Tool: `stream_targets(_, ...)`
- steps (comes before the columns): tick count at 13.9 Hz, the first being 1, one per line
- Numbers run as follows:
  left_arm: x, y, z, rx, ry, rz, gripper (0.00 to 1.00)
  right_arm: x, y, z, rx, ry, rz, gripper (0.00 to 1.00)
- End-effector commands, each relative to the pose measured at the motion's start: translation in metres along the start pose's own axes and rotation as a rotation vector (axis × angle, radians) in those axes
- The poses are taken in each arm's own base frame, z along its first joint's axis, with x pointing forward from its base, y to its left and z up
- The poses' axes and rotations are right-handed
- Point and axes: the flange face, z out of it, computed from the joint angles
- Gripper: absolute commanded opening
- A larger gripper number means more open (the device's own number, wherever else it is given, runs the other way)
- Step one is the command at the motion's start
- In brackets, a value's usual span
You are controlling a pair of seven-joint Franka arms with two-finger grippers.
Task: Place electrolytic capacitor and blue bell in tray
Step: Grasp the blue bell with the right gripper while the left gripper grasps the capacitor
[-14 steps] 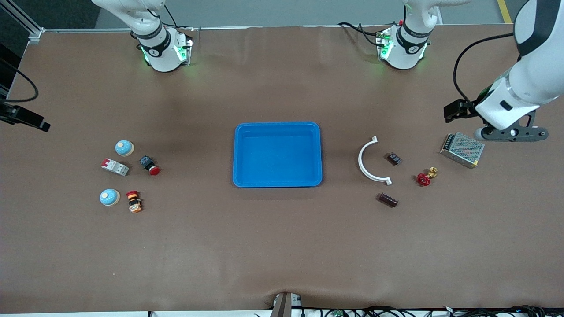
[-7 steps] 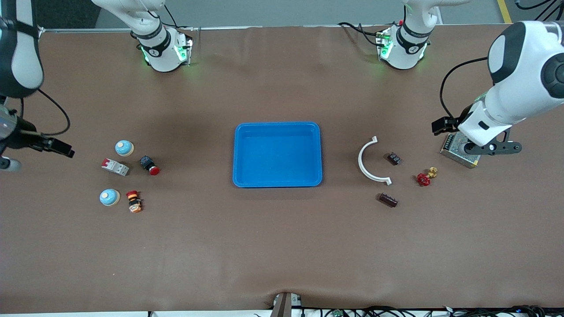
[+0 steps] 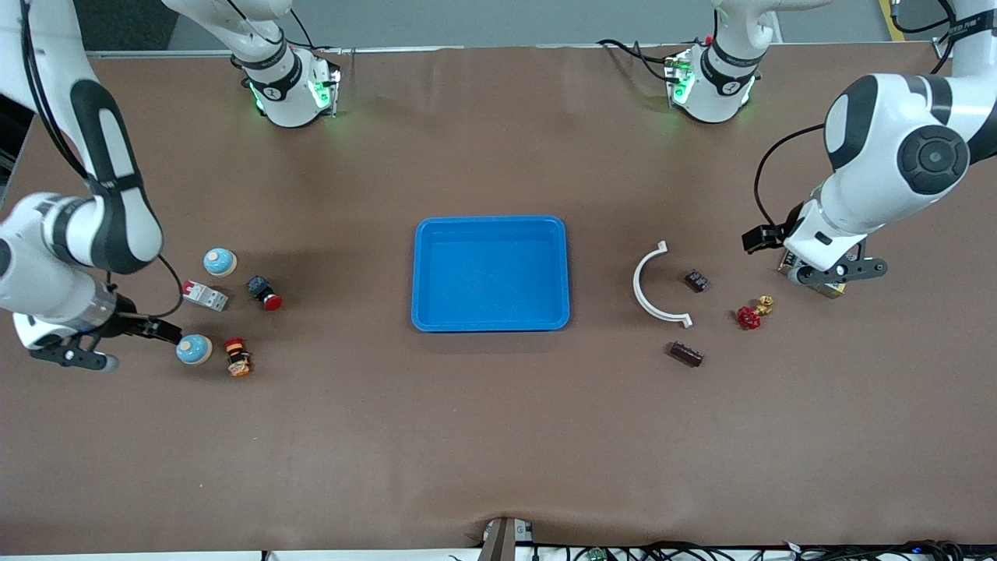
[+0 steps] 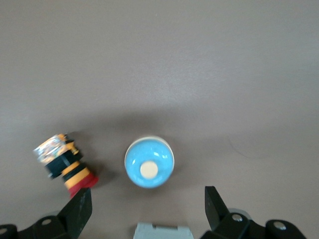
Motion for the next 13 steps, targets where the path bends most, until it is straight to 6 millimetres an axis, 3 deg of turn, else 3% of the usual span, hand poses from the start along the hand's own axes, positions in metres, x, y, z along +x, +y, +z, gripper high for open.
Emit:
stream_targets(1, 0.010, 0.007, 0.024, -0.021, -0.001, -0.099, 1.00, 0.018, -0.006, 0.012, 0.008, -0.002, -0.012, 1.00)
stream_targets(6, 0.015, 0.013, 0.074, -0.018, -0.056, -0.194, 1.00, 0.022, -0.016, 0.039, 0.018, 0.031, -0.020, 1.00)
stream_targets(8, 0.013, 0.024, 0.101, -0.021, -0.053, -0.270, 1.00, 0.020, -0.015, 0.043, 0.018, 0.020, -0.029, 1.00)
stream_targets(13, 0.009, 0.028, 0.159, -0.076, -0.075, -0.340, 1.00, 0.010, 0.007, 0.064, 0.020, -0.018, -0.071, 1.00)
